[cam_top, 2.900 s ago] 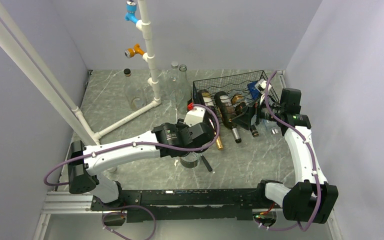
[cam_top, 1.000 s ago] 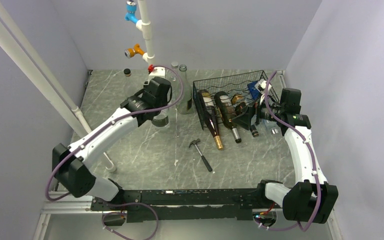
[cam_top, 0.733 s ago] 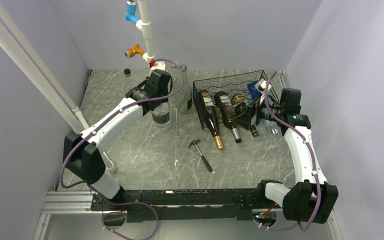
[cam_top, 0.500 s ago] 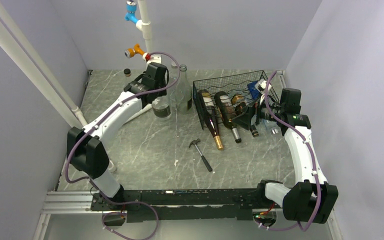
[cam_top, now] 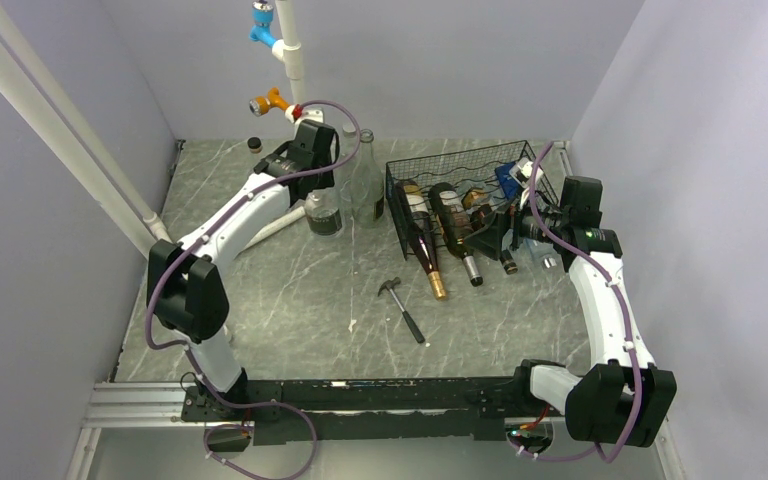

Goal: Take the wine bottle off the wine rack
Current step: Place the wine bottle at the center of the board.

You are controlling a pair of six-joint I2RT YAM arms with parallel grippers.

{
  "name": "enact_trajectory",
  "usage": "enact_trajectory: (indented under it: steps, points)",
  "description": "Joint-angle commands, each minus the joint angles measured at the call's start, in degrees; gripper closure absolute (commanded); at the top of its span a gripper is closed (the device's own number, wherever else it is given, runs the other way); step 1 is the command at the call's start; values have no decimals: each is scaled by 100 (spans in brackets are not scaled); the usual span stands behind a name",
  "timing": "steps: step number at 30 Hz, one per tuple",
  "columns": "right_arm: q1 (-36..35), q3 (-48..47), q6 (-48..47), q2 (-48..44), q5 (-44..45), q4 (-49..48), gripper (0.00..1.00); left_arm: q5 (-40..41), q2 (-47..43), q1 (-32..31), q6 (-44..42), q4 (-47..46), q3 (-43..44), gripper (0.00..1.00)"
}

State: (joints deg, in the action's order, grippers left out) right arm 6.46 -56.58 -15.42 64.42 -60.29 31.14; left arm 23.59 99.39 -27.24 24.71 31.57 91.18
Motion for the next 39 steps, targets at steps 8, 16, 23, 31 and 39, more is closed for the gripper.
enact_trajectory:
  steps: [8, 16, 23, 31, 39]
  points:
    - [23, -20, -121, -96, -9, -152, 1, 125, -114, 26, 16, -578, 594, 63]
    - [24, -20, -127, -89, -9, -155, 1, 102, -229, 26, 26, -553, 579, 50]
    - [22, -20, -132, -96, 0, -152, 1, 32, -368, 26, 9, -523, 599, 42]
    - [23, -33, -154, -99, 9, -134, 1, -201, -878, 27, -267, -542, 390, 27]
    - [23, -40, -188, -101, 57, -117, 1, -1579, -1803, 26, -1107, -1201, -499, 1]
